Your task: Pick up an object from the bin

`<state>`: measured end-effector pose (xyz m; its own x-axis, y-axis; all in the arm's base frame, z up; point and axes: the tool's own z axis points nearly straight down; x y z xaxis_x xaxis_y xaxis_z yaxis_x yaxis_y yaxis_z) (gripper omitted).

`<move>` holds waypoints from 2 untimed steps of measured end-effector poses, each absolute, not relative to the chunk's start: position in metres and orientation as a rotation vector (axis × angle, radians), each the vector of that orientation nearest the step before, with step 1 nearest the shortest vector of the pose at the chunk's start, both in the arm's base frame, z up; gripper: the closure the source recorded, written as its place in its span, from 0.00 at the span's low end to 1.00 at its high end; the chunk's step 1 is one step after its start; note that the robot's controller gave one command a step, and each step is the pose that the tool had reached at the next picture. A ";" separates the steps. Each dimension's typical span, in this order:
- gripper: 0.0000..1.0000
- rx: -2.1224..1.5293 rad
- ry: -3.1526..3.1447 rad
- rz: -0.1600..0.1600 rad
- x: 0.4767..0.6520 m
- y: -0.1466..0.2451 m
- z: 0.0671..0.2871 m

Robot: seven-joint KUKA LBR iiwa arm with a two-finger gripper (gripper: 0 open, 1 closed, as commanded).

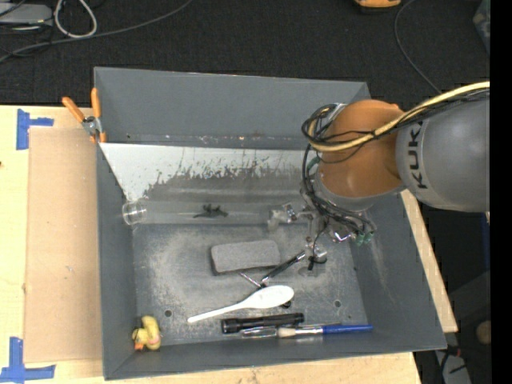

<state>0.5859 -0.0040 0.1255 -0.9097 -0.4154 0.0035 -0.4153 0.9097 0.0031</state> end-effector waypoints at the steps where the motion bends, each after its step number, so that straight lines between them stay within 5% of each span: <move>1: 0.00 0.766 -3.046 -0.002 0.604 0.022 0.066; 2: 1.00 0.561 -3.101 -0.003 0.610 0.063 0.071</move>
Offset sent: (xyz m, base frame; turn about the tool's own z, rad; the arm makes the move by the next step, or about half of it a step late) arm 0.0234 0.0659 -0.0555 0.0716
